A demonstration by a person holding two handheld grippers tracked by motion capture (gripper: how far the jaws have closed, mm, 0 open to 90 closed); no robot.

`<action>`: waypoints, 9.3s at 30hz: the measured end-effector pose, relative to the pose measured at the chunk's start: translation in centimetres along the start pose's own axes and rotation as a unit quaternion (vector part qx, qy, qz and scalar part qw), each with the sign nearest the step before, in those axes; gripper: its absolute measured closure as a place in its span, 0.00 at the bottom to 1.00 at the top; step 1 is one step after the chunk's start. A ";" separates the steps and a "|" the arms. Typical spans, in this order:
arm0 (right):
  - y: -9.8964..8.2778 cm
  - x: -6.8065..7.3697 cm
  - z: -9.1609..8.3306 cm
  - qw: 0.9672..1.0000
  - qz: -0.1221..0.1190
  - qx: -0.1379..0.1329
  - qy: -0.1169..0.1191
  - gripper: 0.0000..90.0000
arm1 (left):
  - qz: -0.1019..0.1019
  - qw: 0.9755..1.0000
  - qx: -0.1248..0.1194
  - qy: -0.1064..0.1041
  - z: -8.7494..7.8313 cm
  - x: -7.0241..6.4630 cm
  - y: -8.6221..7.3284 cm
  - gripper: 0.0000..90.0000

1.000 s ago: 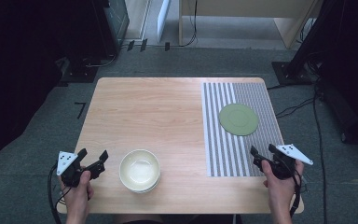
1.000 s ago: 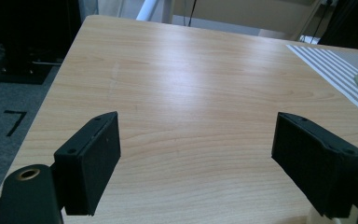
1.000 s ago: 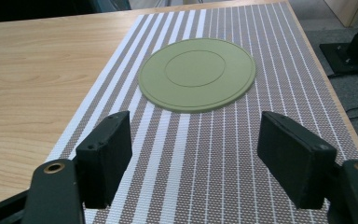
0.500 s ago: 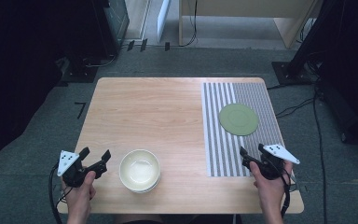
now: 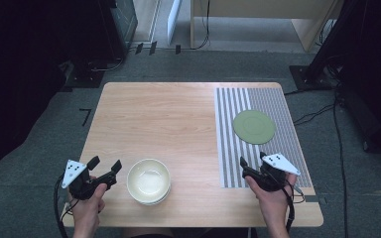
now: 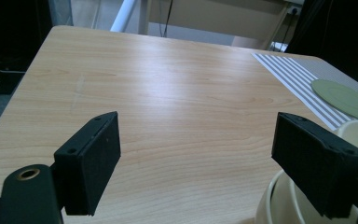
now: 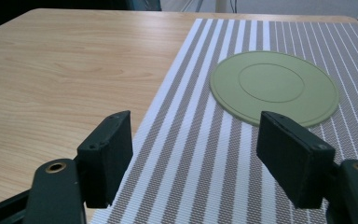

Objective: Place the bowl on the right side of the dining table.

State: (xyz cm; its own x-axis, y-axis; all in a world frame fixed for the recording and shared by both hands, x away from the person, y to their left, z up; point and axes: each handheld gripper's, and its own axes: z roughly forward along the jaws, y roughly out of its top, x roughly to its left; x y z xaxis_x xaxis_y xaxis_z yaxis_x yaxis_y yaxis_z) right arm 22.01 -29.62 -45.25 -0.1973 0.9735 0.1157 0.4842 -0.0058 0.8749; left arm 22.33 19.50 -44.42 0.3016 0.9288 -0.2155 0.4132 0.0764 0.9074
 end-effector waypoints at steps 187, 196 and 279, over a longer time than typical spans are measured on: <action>3.6 18.8 3.6 0.987 -0.037 -0.061 0.142 0.94 | 0.092 0.986 -0.120 -0.078 -2.8 -4.2 1.1 0.11; 3.9 17.9 3.5 0.989 -0.031 -0.066 0.131 0.94 | 0.087 0.988 -0.111 -0.065 -2.6 -3.3 0.8 0.11; 6.2 6.6 2.2 0.996 0.022 -0.082 0.027 0.93 | 0.046 0.999 0.014 0.014 2.2 3.7 -5.1 0.15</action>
State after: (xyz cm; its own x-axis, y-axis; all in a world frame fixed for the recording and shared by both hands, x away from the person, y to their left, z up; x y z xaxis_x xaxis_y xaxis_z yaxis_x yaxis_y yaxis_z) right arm 25.62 -22.72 -40.14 -0.2274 0.9577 0.1764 0.3481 -0.0892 0.9332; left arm 23.21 21.79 -50.67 0.3162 0.9409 -0.1216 0.4094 -0.0197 0.9121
